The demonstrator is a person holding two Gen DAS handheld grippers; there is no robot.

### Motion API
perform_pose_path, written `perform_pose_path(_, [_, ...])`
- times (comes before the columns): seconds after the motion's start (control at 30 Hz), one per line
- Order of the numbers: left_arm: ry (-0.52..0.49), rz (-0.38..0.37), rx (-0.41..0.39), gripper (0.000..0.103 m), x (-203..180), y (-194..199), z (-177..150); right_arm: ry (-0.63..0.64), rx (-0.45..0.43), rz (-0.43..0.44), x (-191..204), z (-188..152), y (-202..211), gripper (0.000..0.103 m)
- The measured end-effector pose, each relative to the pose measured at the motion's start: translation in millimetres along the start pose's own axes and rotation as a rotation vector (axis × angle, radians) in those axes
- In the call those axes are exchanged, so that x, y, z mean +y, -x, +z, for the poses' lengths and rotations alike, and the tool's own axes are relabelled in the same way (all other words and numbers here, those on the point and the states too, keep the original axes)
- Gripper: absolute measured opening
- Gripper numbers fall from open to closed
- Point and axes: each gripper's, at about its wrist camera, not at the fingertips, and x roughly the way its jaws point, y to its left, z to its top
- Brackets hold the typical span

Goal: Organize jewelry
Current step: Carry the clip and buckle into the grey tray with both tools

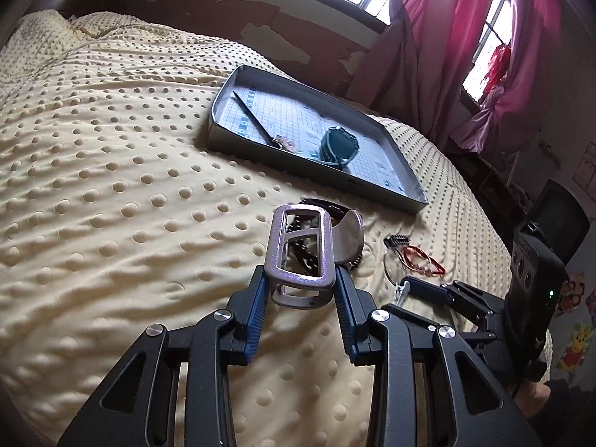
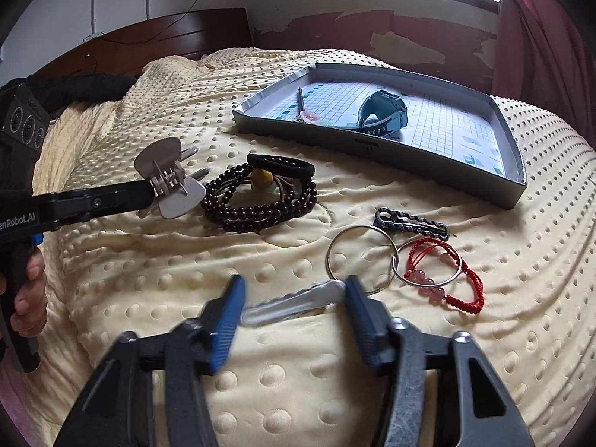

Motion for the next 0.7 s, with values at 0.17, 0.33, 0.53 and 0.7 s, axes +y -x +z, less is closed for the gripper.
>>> perform_pose_path(0.17, [-0.006,0.013,-0.018,0.030,-7,3,-5,-0.027,0.014,0.009,-6,-2,3,0.033])
perform_pose_path(0.33, [0.005,0.028,0.008,0.030,-6,-4,-9,-0.066,0.028,0.039,-3,-2,1,0.033])
perform_pose_path(0.53, [0.017,0.059,0.017,0.030,-5,-4,-13,-0.103,0.061,0.027,3,2,-14,0.039])
perform_pose_path(0.7, [0.047,0.067,0.011,0.030,4,-1,-11,-0.111,0.063,0.013,5,1,-17,0.039])
